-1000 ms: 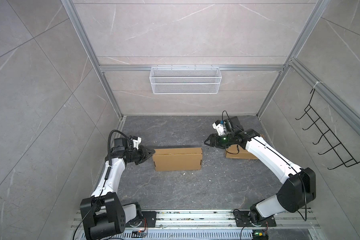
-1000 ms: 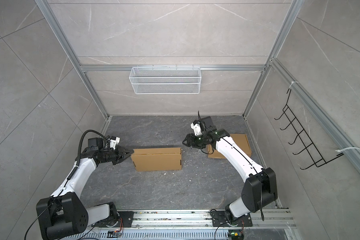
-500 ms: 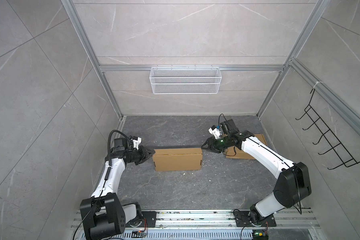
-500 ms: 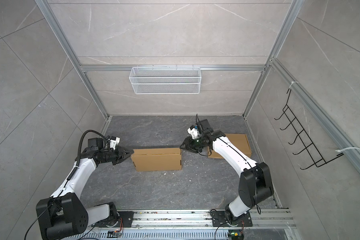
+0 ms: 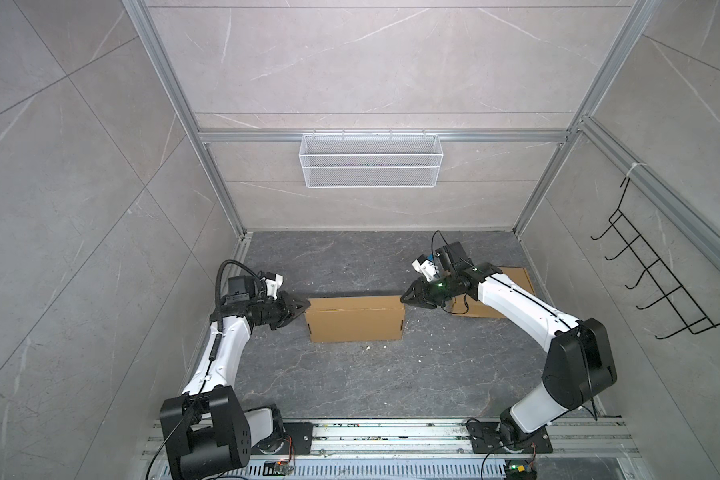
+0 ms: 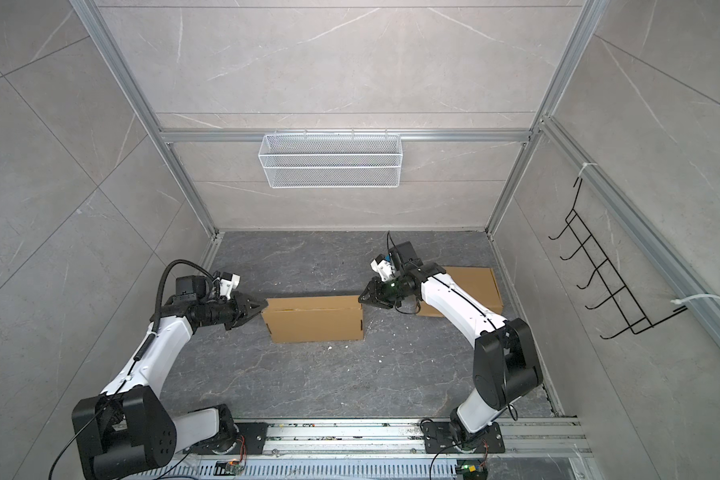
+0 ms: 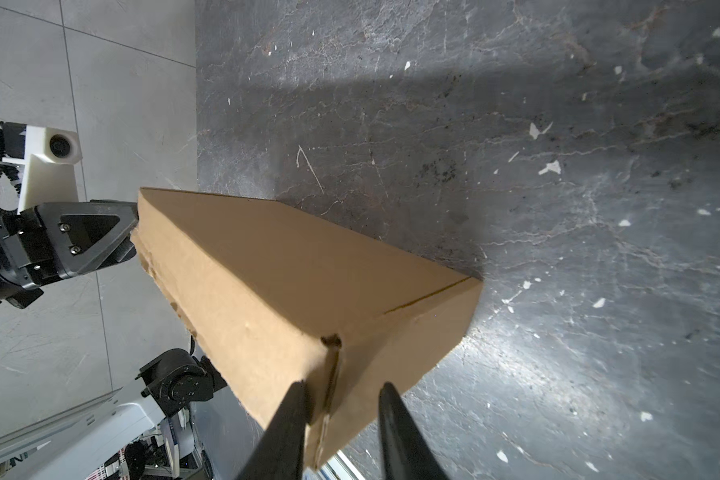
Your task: Fold the paper box
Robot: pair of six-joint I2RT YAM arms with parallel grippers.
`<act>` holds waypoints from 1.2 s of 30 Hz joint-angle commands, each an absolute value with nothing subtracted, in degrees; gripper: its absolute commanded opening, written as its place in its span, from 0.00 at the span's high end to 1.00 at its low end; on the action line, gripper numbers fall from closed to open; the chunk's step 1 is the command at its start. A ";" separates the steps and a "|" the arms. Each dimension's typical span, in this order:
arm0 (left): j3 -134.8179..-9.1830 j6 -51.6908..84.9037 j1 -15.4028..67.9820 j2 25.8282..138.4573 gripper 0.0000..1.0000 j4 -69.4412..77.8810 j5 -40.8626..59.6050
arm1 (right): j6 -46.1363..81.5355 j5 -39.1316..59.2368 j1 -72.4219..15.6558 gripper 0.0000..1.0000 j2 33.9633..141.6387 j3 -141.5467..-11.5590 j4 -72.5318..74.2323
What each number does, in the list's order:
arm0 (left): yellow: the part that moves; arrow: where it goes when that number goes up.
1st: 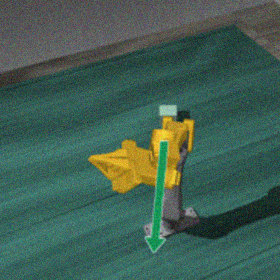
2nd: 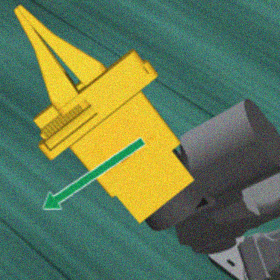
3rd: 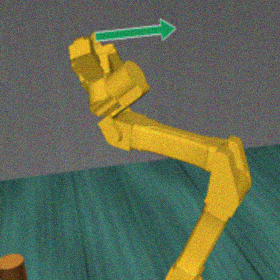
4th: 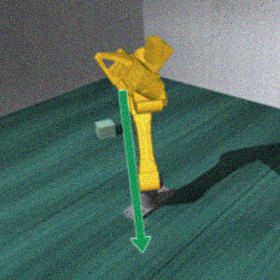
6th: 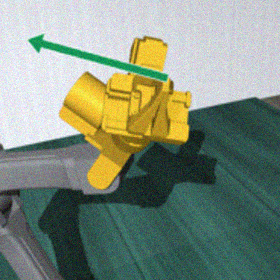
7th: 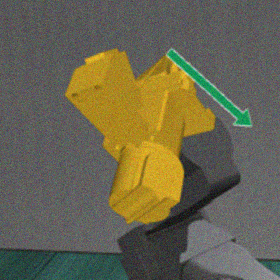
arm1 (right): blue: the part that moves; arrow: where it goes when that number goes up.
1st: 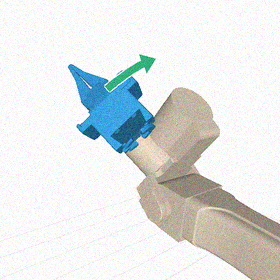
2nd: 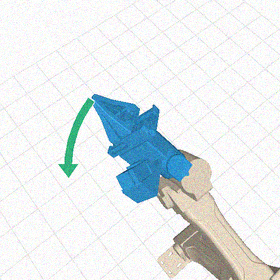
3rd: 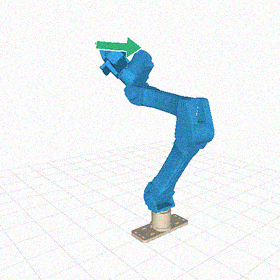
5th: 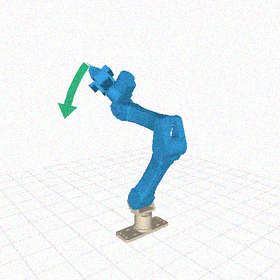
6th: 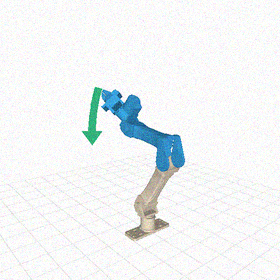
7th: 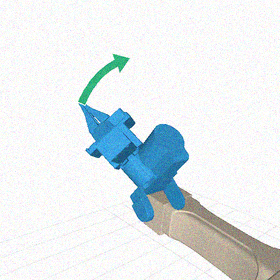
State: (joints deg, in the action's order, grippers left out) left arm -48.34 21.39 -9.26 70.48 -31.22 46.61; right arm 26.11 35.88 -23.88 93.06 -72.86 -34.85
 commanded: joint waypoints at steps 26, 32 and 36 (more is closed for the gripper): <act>-50.04 33.21 -4.20 72.21 0.68 -19.59 48.87 | 33.24 44.94 -23.78 0.60 96.94 -76.61 -27.60; -58.37 32.82 -0.51 78.16 0.67 -17.83 48.02 | 32.58 45.34 -22.40 0.60 100.06 -83.24 -27.38; -60.99 32.34 0.22 80.93 0.67 -16.53 47.85 | 31.90 45.72 -21.75 0.61 102.27 -86.29 -27.41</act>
State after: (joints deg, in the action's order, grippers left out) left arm -58.85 31.73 -2.63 80.03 -18.74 41.67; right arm 32.18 39.90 -20.16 100.75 -83.26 -30.81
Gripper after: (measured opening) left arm 0.327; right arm 0.396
